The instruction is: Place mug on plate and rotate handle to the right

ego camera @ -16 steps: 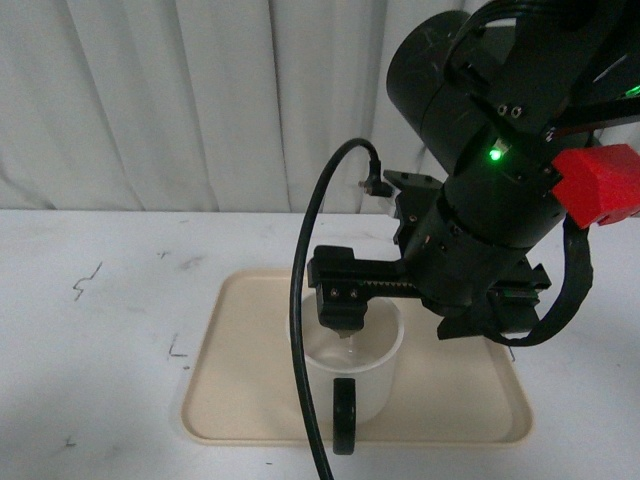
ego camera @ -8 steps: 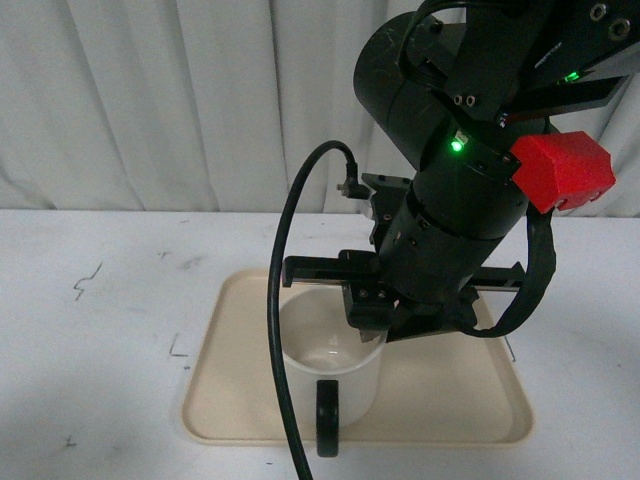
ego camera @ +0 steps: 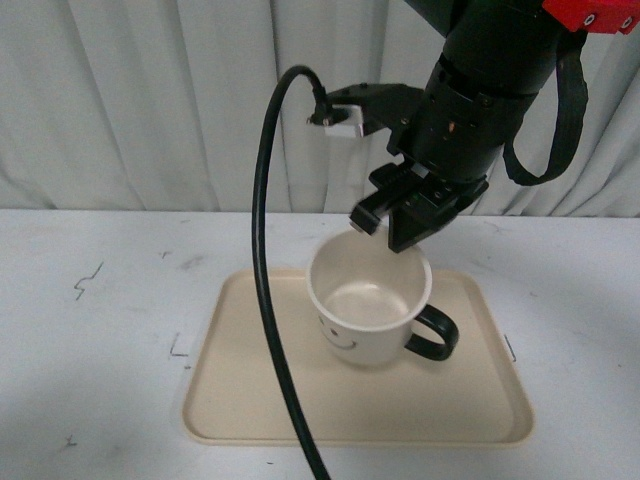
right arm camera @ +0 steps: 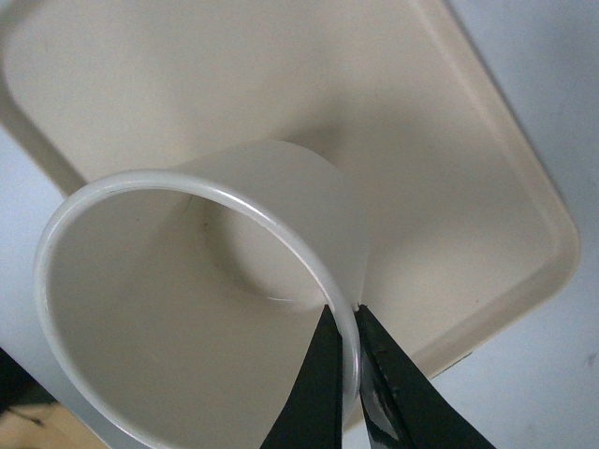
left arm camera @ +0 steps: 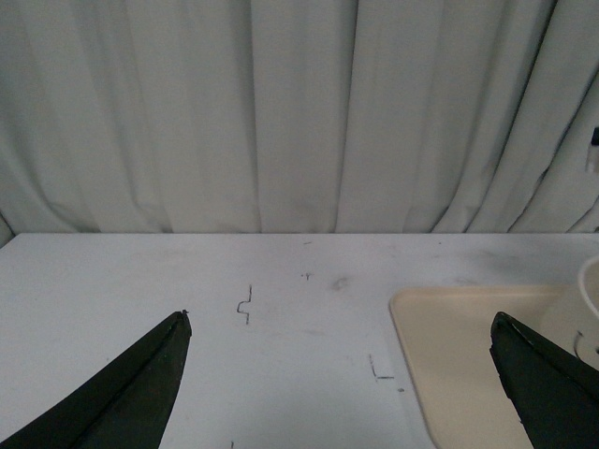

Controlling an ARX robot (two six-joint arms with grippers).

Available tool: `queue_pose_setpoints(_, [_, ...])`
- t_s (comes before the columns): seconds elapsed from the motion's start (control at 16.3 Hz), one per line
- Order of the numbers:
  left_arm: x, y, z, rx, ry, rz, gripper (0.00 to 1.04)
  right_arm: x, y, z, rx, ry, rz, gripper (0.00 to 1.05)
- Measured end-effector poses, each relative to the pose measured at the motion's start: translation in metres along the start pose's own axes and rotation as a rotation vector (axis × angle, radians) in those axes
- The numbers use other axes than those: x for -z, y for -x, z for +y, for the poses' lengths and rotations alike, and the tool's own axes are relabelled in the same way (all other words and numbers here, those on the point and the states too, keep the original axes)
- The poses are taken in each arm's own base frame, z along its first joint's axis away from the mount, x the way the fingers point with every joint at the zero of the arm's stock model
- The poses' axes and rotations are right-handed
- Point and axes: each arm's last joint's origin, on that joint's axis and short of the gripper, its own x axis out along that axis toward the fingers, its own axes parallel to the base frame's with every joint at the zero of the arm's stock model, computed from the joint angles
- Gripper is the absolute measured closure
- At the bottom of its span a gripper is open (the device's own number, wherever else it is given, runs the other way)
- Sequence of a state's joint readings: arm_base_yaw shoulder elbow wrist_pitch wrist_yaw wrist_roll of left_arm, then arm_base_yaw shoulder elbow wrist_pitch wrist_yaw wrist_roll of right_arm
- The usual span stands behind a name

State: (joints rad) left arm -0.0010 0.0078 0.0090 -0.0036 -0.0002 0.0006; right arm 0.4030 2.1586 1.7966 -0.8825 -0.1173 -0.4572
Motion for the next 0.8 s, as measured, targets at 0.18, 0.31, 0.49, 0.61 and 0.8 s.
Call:
queue_pose_setpoints(0.18, [0.0,0.0,0.0,0.0,0.0,0.0,0.07,0.009,-0.008,-0.007,-0.097,0.437,0.039,1.02])
queue_pose_setpoints(0.31, [0.0,0.0,0.0,0.0,0.0,0.0,0.07,0.0,-0.004,-0.01,-0.145,0.658,0.025,1.01])
queue_pose_setpoints(0.49, [0.0,0.0,0.0,0.0,0.0,0.0,0.07,-0.009,-0.015,-0.005,-0.225,0.787,0.025,1.01])
queue_pose_setpoints(0.61, [0.0,0.0,0.0,0.0,0.0,0.0,0.07,-0.012,-0.027,0.0,-0.234,0.757,0.036,1.02])
queue_pose_setpoints(0.8, [0.0,0.0,0.0,0.0,0.0,0.0,0.07,-0.016,-0.034,0.008,-0.205,0.638,0.068,1.02])
